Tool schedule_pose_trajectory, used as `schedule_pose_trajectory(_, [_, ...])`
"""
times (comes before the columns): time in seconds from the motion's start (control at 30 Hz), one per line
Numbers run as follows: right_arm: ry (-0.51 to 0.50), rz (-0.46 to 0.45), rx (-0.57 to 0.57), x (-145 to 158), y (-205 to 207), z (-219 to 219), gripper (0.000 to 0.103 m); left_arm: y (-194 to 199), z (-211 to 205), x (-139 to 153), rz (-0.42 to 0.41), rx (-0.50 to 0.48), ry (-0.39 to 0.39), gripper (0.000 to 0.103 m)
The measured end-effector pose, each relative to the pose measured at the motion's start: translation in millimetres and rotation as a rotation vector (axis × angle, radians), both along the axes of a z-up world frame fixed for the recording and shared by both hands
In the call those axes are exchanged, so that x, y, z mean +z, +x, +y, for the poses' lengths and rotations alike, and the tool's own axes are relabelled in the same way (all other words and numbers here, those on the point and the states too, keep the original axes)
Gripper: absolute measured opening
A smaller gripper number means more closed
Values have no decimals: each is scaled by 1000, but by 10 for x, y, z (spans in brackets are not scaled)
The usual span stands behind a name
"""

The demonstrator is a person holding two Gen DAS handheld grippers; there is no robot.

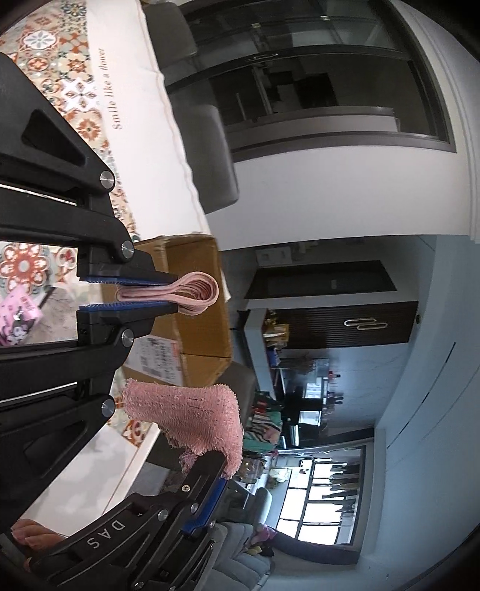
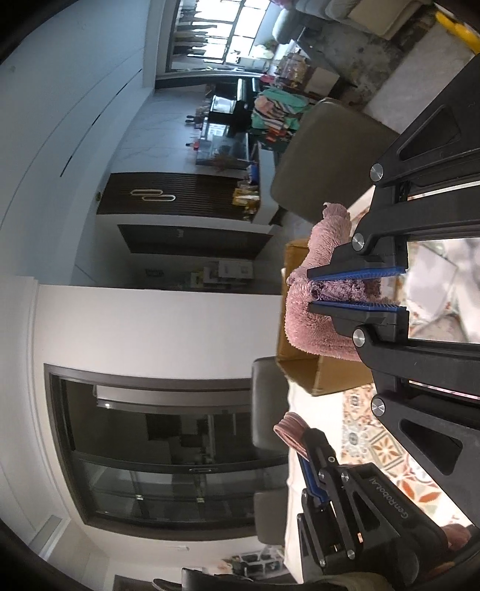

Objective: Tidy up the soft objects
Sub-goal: 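Lift and carry the hair tie and towel over the box with both tools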

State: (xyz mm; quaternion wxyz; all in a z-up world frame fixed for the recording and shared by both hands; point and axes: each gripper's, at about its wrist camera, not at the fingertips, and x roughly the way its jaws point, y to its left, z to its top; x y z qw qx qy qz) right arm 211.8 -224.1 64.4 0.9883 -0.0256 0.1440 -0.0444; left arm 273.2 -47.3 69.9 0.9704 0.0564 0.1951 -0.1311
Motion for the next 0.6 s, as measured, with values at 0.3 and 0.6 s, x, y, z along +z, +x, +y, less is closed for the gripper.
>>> schedule_pose_trajectory(0.3, [15, -51, 8, 142, 298, -89, 12, 250, -44, 116, -58, -2, 20, 10])
schedule_pose_trajectory(0.6, [27, -77, 12, 195, 671, -218, 12, 569, -72, 116, -80, -2, 22, 10])
